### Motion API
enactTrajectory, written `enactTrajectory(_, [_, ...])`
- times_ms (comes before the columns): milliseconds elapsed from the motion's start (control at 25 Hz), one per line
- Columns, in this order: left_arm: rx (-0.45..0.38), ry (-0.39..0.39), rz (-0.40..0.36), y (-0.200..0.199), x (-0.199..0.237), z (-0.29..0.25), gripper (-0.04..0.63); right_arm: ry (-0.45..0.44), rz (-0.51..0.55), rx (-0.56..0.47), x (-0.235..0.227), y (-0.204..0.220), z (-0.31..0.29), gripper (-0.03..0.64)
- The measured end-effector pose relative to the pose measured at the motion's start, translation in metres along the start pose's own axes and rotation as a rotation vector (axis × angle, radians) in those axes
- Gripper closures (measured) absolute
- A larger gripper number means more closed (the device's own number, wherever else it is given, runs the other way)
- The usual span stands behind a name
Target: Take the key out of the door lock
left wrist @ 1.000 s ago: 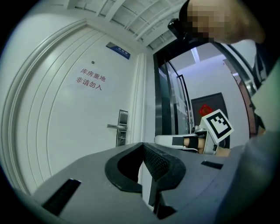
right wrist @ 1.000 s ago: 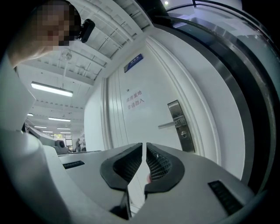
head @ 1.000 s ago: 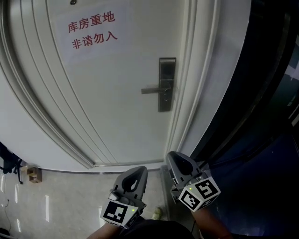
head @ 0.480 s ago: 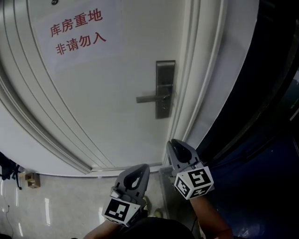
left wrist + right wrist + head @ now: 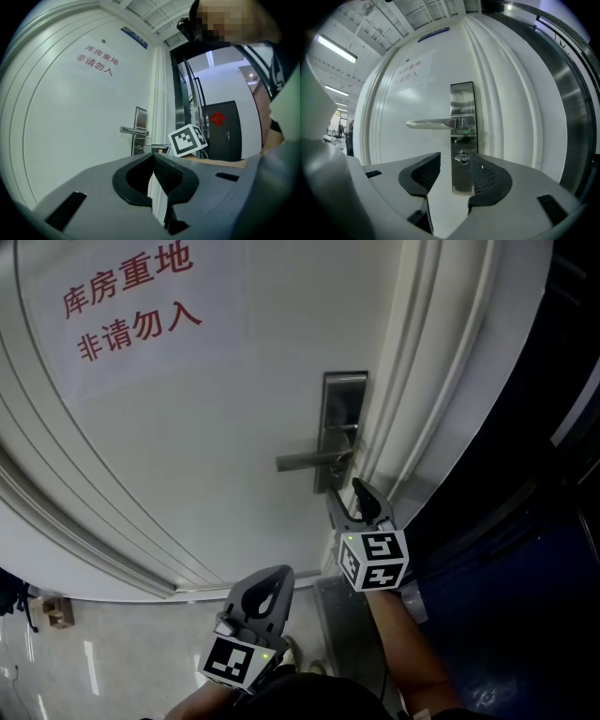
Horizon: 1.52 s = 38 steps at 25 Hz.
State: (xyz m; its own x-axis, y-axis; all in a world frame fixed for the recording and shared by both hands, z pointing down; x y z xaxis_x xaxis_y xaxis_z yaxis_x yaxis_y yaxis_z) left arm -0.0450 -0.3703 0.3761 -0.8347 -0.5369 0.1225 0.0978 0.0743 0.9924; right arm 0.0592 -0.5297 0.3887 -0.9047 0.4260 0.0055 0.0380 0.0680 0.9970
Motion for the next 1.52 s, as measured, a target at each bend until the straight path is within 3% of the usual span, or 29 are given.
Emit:
enactTrajectory(760, [0.019, 0.007, 0.025, 0.009, 0.031, -0.020, 0.589, 0.092, -0.004, 0.039, -0.019, 0.013, -0.052, 0.437])
enactTrajectory(880, [0.020, 0.000, 0.028, 0.009, 0.033, -0.019, 0.589, 0.101, -0.010, 0.047, -0.020, 0.015, -0.053, 0.474])
enactTrajectory(1520, [0.011, -0.003, 0.028, 0.008, 0.030, -0.016, 0.589, 0.129, 0.005, 0.046, -0.015, 0.016, -0.038, 0.479])
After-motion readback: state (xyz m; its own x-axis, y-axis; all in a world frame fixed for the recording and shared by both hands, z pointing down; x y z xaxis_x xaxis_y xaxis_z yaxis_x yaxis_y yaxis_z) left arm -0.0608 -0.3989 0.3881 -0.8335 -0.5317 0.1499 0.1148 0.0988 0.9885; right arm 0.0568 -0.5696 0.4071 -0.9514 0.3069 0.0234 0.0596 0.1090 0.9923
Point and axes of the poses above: the fingertips, and each gripper's own axes: z backward along the fingers, x to its left, y out of its underside, the point moved 1 cm from there along z, backward along the fingers, and after that the axes turned 2 degrees about -y, right-handed, at the moved point
